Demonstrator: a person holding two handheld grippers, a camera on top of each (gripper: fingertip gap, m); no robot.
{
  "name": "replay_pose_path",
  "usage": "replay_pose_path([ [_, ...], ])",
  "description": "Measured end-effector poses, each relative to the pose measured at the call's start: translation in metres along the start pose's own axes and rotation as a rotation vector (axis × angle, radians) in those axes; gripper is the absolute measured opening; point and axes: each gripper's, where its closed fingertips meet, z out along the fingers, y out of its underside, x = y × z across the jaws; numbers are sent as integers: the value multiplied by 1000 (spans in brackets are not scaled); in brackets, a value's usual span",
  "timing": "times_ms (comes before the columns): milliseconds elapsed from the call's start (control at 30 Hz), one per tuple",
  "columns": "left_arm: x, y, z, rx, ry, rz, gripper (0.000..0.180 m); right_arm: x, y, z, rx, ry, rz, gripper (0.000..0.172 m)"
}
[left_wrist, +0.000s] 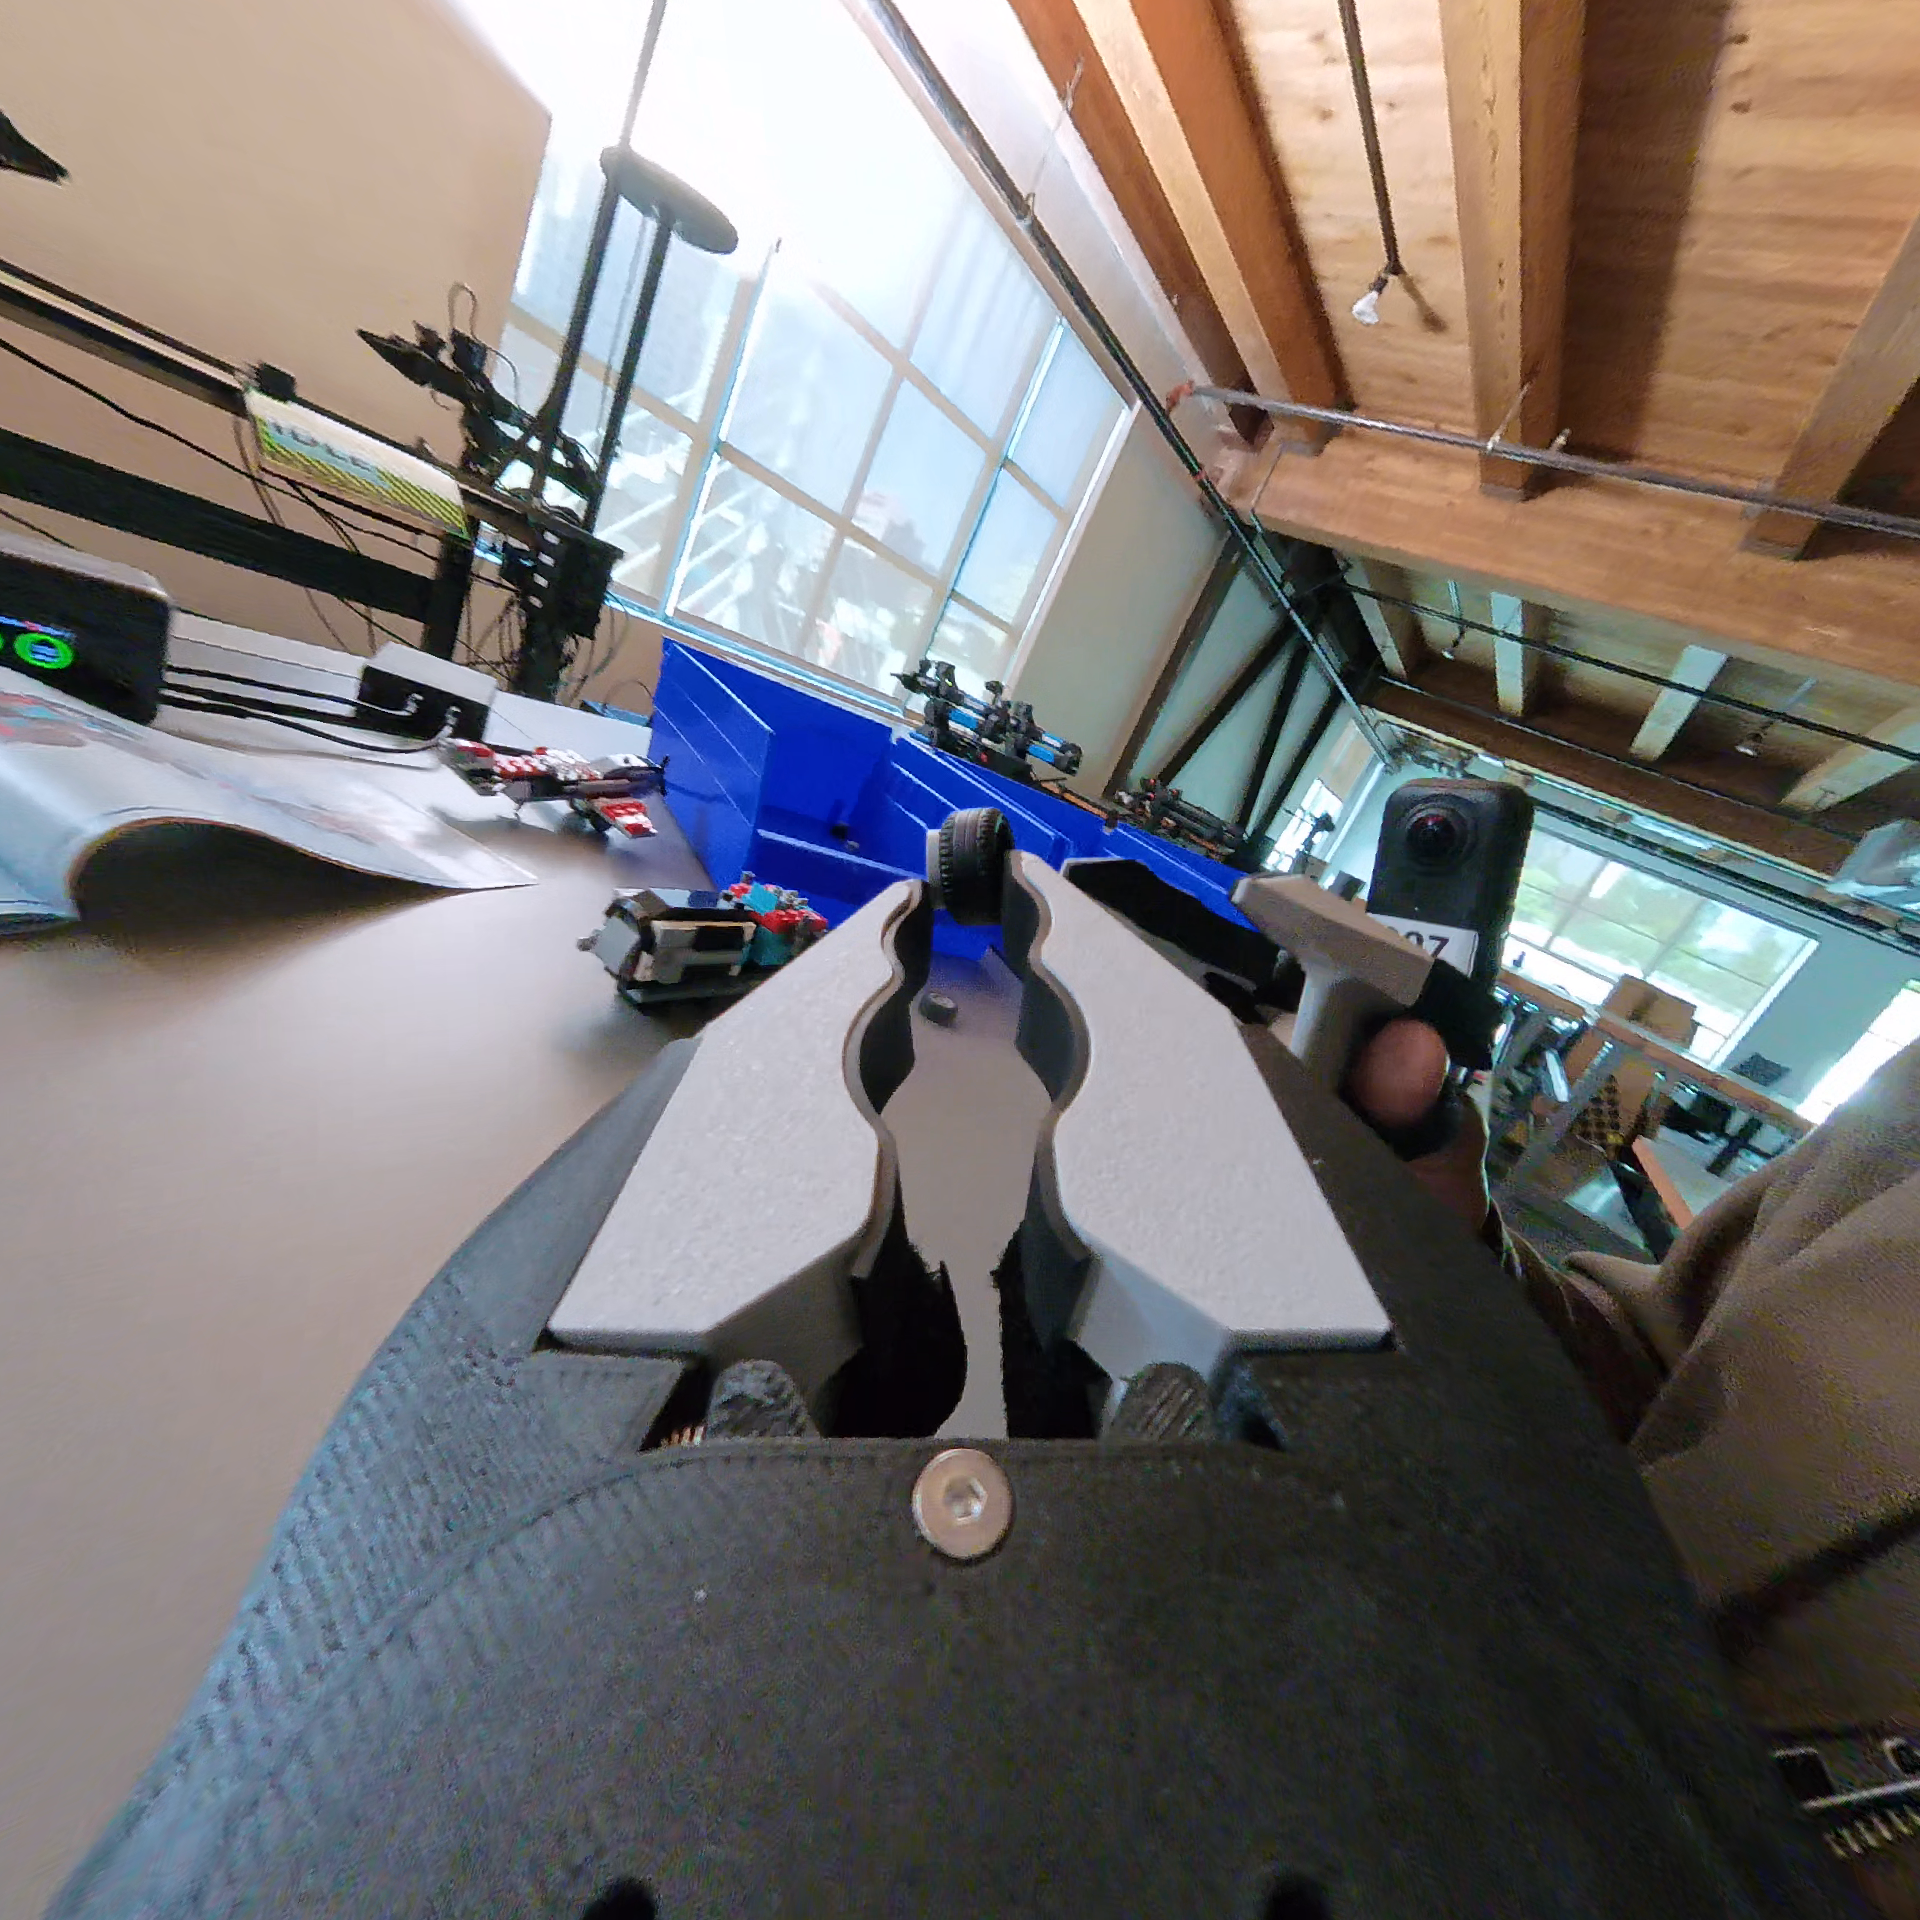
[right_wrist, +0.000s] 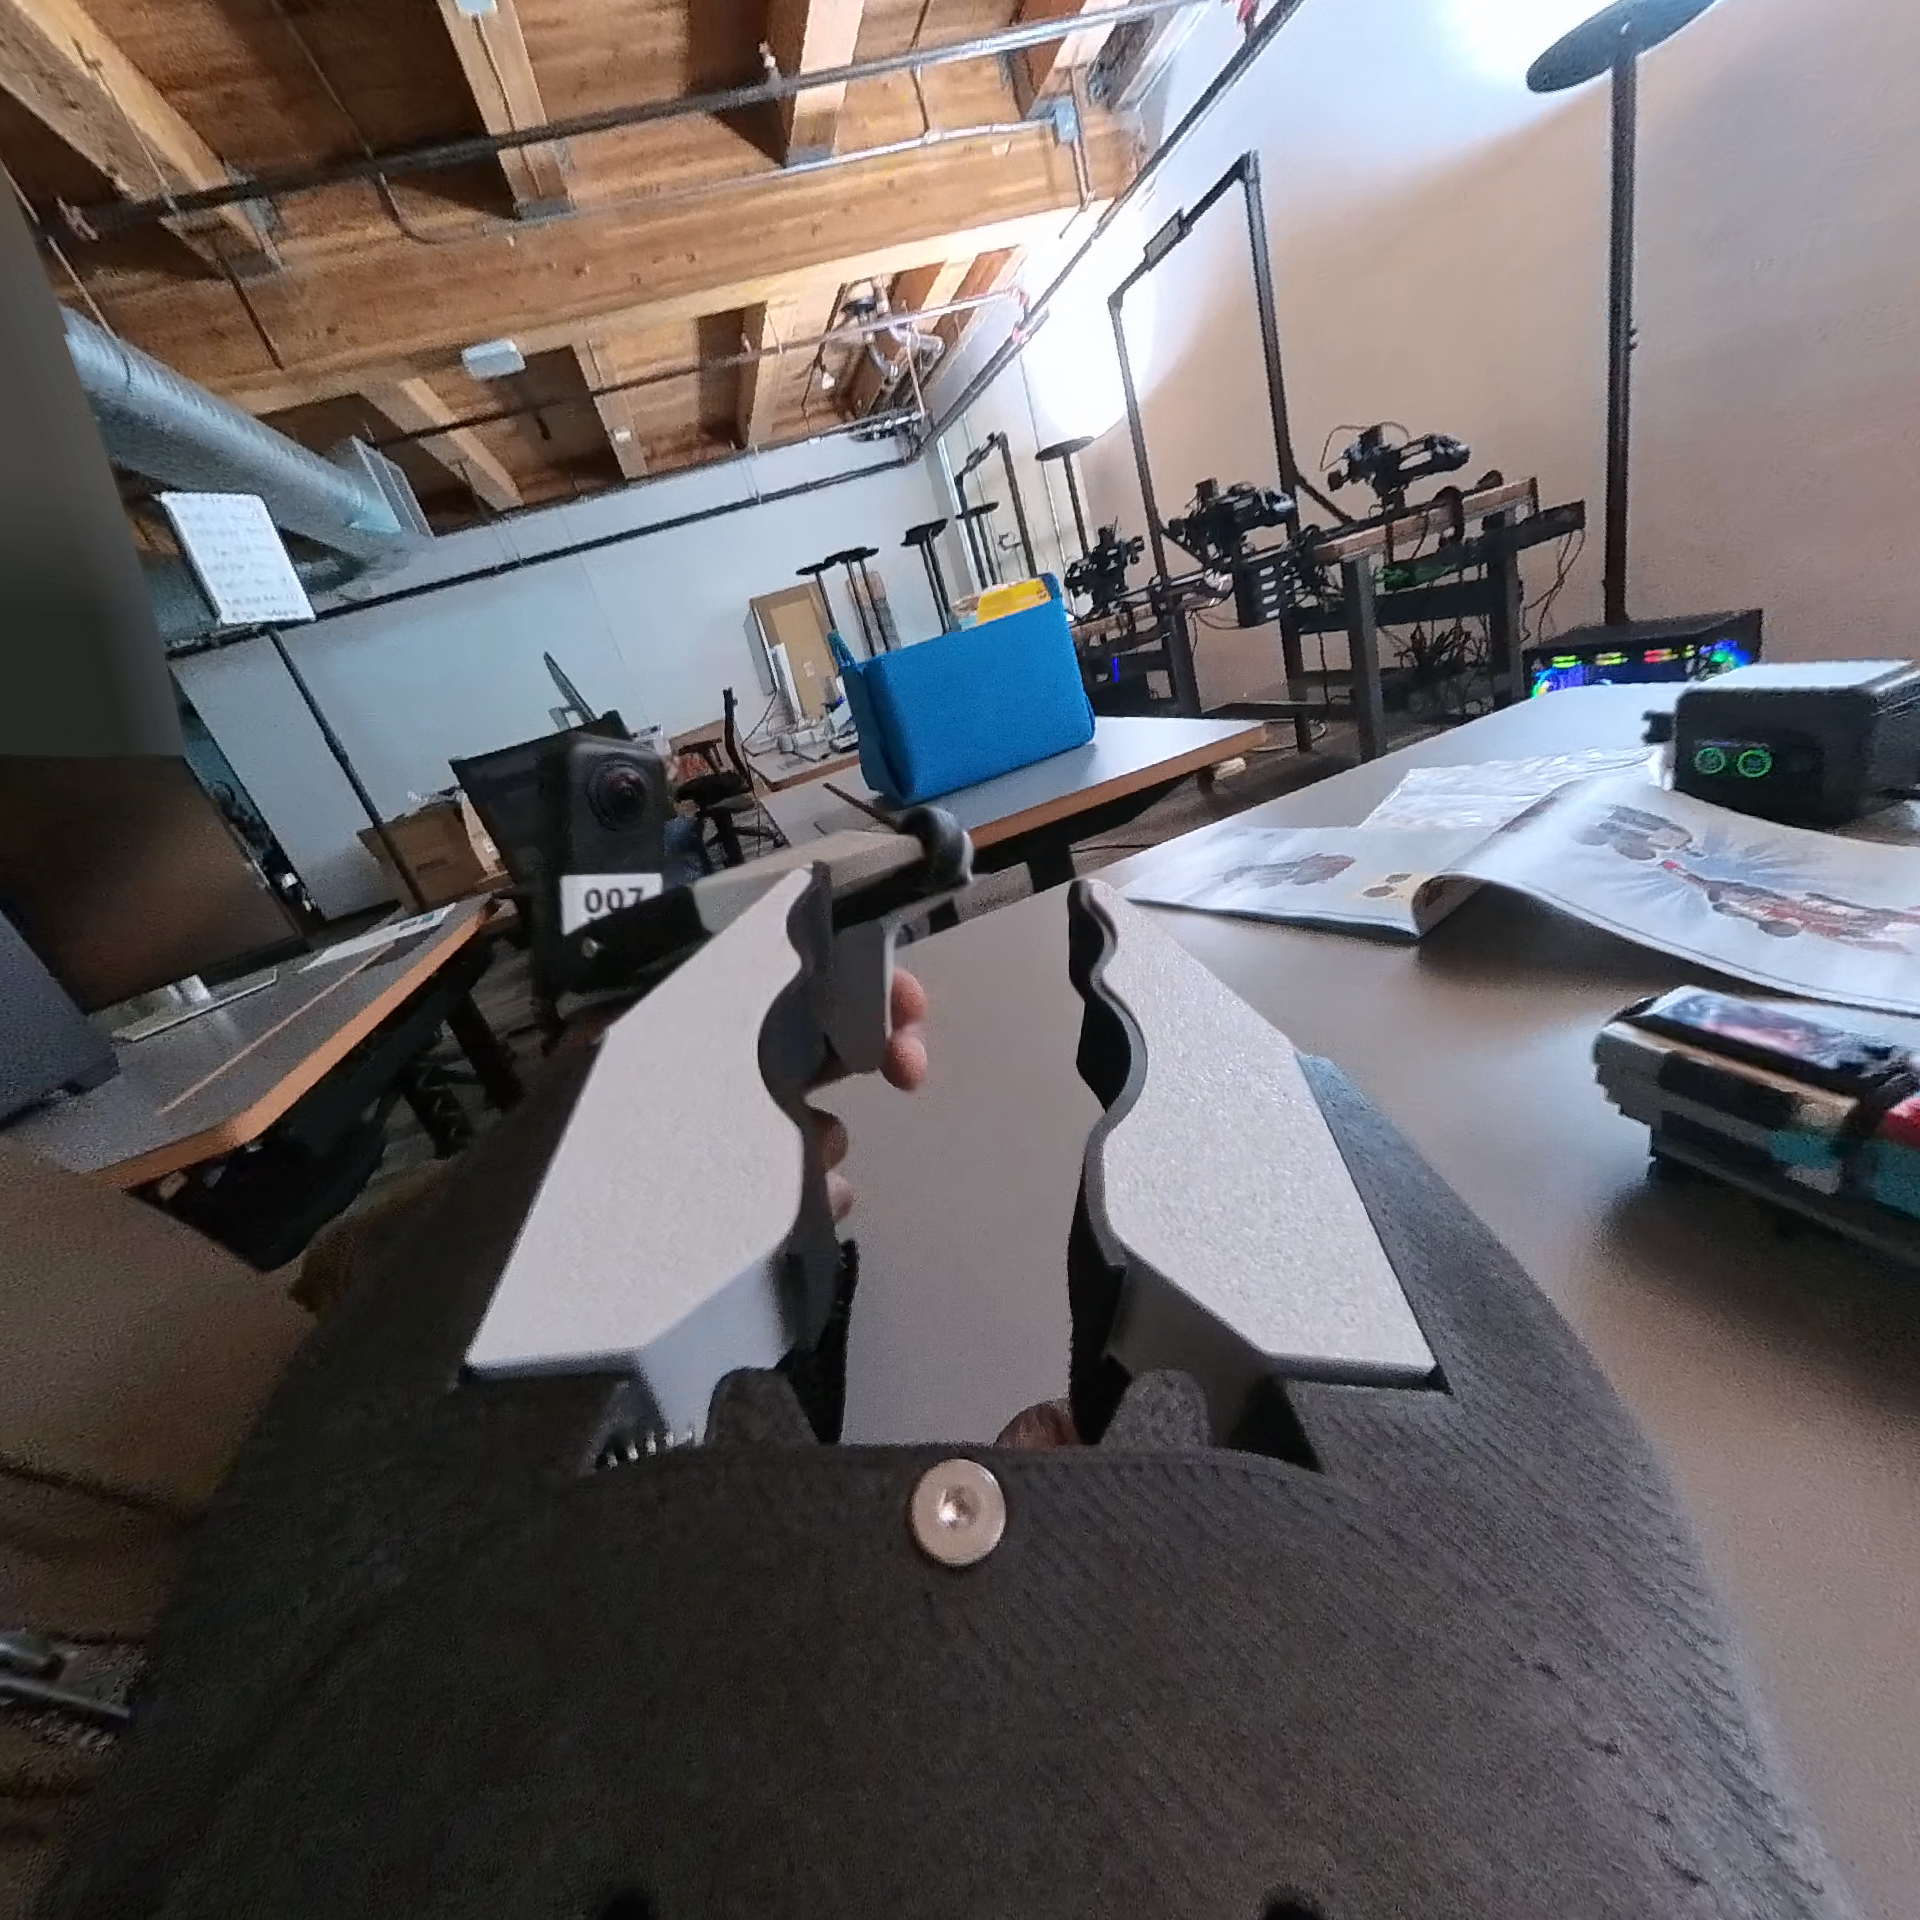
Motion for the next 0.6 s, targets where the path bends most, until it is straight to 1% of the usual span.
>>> replay_pose_path([
  [100,-9,-4,-10,5,-46,4,14,-1,7,4,-16,-7,14,46],
  [233,-18,-6,-12,-2,-41,-54,14,5,10,6,-13,14,25,46],
  [367,-30,-11,-11,-2,-40,-70,14,14,13,6,-18,31,75,46],
  [467,-39,-9,-5,-33,-33,-83,14,19,12,5,-12,50,90,46],
  [600,-42,-4,8,-80,13,-102,14,28,9,2,3,95,90,45],
])
